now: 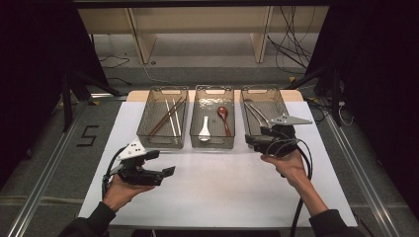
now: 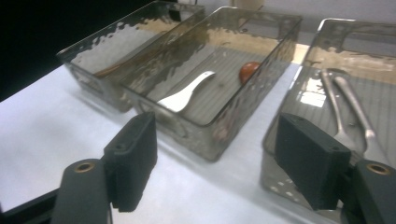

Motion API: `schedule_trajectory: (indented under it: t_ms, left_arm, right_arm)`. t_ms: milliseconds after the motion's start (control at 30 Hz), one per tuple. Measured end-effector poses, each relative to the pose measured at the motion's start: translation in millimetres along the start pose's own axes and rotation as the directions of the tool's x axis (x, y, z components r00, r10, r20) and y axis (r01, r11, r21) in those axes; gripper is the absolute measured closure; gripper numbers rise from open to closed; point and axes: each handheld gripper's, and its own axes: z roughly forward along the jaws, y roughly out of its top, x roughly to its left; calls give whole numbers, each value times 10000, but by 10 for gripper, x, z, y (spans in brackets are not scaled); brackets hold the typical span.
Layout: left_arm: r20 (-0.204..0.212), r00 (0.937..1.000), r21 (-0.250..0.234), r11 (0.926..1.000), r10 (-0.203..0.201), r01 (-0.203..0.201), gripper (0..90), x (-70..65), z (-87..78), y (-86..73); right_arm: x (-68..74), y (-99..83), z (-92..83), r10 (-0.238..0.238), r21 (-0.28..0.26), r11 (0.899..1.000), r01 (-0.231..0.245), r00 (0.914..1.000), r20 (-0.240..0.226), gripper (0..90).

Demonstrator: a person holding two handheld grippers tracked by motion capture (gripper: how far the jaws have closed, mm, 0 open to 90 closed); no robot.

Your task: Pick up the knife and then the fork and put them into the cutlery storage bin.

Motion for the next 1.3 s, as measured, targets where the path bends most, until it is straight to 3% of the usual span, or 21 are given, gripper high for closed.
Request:
schedule_trajectory:
  t_ms: [467,1033,1300]
  left_arm:
    - [202,9995,-144,9996,-244,247,158,2,-40,-12]
    - [385,9990,-121,9996,-243,247,156,-15,-61,-25]
    - [439,9988,-146,9997,-206,213,156,-36,-78,-30]
  right_arm:
    - [259,-193,-163,-419,-383,9985,390,9962,-768,266]
    - [384,-425,-319,-433,-544,9978,378,9935,-1048,235]
    - [419,-537,-385,-527,-644,9968,469,9944,-918,220]
